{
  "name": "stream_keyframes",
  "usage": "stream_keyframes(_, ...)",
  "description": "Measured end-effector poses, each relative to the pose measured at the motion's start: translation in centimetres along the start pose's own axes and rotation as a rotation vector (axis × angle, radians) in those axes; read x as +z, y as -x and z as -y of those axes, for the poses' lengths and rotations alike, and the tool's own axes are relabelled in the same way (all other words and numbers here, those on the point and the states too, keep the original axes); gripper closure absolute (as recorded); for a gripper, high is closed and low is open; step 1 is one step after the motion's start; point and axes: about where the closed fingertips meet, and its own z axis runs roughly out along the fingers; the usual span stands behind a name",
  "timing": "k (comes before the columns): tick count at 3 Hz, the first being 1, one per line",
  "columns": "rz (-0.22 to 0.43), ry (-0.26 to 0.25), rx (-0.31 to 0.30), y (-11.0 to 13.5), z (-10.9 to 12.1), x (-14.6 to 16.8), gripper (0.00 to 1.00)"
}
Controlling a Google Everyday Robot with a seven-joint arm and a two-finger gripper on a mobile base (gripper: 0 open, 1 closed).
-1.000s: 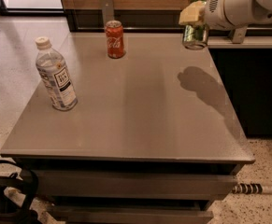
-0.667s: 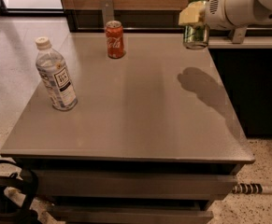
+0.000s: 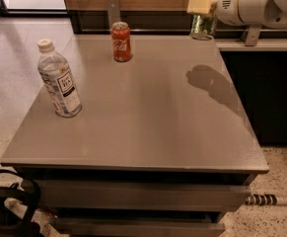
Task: Place green can upright
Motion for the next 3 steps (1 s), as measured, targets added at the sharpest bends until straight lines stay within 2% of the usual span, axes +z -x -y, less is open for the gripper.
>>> stream_keyframes(1, 0.066, 0.178, 0.103, -0.1, 3.9, 1.4, 1.00)
stream_keyframes(2, 0.123, 0.408, 0.132, -0.9, 5.1, 0.9, 1.00)
stream_keyframes(3, 0.243, 0.618, 0.008, 1.0, 2.6, -0.3, 1.00)
